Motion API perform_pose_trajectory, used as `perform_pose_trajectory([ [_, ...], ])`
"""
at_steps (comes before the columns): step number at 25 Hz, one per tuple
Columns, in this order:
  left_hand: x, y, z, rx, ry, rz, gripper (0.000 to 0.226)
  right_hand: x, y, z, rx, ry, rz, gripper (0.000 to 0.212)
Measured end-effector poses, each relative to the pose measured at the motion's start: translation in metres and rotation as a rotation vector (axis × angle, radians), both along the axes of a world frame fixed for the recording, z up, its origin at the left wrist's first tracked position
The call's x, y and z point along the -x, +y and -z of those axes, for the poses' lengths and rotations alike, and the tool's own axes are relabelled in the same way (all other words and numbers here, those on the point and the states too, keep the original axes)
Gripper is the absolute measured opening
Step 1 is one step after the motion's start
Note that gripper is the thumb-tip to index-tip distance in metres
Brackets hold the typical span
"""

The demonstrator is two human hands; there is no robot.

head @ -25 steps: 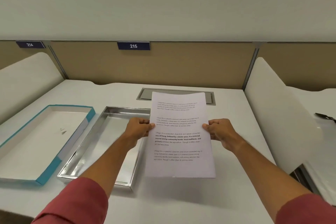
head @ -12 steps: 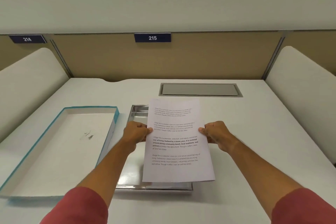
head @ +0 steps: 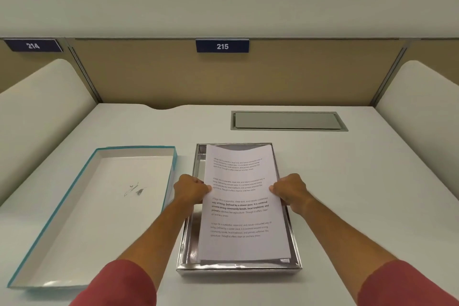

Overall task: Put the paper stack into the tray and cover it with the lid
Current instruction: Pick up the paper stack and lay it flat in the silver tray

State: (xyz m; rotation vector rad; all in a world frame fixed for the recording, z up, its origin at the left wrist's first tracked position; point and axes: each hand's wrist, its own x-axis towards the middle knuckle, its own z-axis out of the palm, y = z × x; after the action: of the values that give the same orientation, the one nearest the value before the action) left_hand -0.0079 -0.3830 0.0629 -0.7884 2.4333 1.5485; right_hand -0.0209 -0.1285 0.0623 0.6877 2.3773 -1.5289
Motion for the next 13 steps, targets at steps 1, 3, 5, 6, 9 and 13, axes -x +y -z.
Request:
perform_pose_trajectory([
  [1, 0.002, -0.002, 0.002, 0.017, -0.005, 0.0, 0.022, 0.002, -0.004, 0.002, -0.03, -0.003, 0.002, 0.005],
  [3, 0.007, -0.002, 0.004, 0.066, -0.016, 0.008, 0.022, 0.005, -0.012, 0.002, -0.087, -0.017, 0.003, 0.006],
  [5, 0.012, 0.0, 0.005, 0.134, -0.024, 0.03, 0.022, 0.009, -0.018, 0.002, -0.122, -0.027, -0.011, 0.016],
  [6, 0.014, 0.001, 0.006, 0.16, -0.025, 0.033, 0.021, 0.012, -0.02, 0.003, -0.138, -0.03, -0.019, 0.02],
  [9, 0.021, 0.002, 0.01, 0.206, -0.028, 0.032, 0.021, 0.018, -0.023, 0.005, -0.195, -0.044, -0.043, 0.021],
  [13, 0.027, 0.002, 0.019, 0.255, -0.04, 0.05, 0.022, 0.024, -0.028, 0.01, -0.253, -0.068, -0.064, 0.02],
])
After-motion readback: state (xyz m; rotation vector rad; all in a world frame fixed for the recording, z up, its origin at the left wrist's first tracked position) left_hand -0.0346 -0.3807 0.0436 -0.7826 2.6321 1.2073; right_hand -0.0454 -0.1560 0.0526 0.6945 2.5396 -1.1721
